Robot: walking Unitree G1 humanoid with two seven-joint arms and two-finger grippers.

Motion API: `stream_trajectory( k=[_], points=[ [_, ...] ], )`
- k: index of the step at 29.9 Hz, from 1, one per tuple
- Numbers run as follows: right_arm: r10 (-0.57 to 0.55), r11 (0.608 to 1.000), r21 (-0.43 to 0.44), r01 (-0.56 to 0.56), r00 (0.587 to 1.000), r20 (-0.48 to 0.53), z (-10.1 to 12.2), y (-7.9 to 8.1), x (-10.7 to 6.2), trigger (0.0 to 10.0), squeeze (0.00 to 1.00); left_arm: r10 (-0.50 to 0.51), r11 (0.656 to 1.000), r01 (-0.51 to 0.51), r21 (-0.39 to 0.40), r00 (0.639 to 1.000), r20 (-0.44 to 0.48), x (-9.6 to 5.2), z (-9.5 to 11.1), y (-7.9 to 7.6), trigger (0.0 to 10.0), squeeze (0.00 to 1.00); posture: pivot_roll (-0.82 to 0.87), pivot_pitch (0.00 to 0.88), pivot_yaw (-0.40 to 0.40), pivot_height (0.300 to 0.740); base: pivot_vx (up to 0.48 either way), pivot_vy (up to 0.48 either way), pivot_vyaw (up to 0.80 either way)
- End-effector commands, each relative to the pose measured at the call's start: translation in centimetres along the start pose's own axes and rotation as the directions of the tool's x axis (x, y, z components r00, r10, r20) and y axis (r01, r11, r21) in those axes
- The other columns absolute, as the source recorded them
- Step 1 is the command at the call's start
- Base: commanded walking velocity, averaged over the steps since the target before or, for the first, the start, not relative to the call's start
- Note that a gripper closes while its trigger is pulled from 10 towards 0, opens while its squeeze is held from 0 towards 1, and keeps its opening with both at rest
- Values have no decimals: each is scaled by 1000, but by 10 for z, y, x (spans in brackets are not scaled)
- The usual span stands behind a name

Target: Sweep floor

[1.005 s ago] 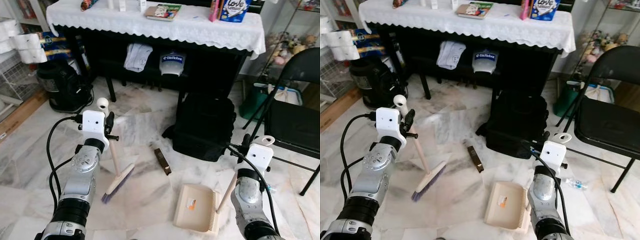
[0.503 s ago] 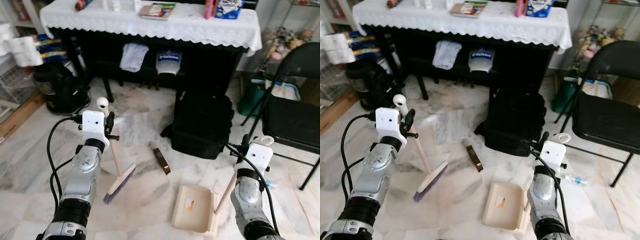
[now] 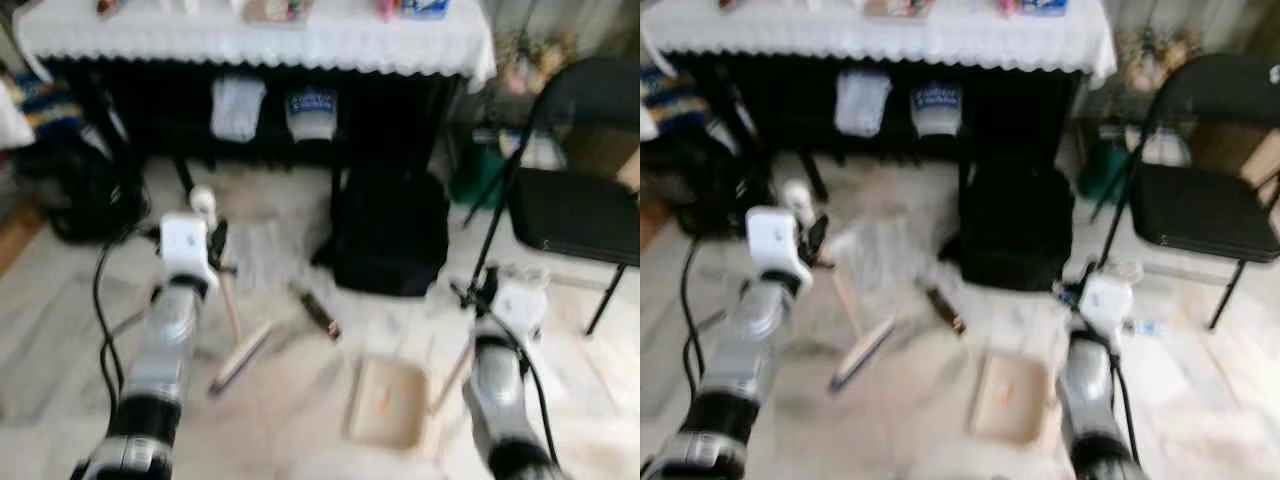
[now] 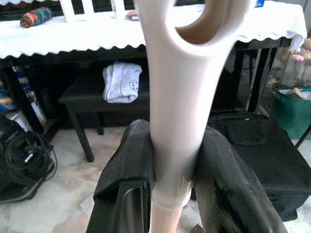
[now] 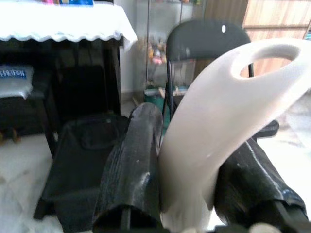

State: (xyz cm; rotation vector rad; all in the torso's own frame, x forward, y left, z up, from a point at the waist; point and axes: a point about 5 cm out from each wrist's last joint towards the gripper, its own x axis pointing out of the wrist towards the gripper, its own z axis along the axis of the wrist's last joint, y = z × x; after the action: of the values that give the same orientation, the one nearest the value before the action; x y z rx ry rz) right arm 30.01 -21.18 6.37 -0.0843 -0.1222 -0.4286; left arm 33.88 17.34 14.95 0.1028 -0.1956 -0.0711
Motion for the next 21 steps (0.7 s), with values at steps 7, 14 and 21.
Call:
stream_trajectory(
  k=[7, 14, 21],
  points=[
    [3, 1000, 6, -4, 999, 41, 8, 2, 4, 10000, 0, 11, 1000, -12, 18, 998, 68, 3, 12, 4, 10000, 0, 71, 57, 15, 740, 0, 0, 0],
    [1, 1000, 8, -2, 999, 43, 9, 2, 5, 10000, 0, 20, 1000, -21, 17, 997, 71, 3, 13, 6, 10000, 0, 71, 69, 14, 740, 0, 0, 0],
    [2, 1000, 5, -2, 999, 43, 9, 1, 6, 10000, 0, 26, 999, -28, 18, 997, 70, 3, 13, 7, 10000, 0, 69, 76, 10, 740, 0, 0, 0]
  ],
)
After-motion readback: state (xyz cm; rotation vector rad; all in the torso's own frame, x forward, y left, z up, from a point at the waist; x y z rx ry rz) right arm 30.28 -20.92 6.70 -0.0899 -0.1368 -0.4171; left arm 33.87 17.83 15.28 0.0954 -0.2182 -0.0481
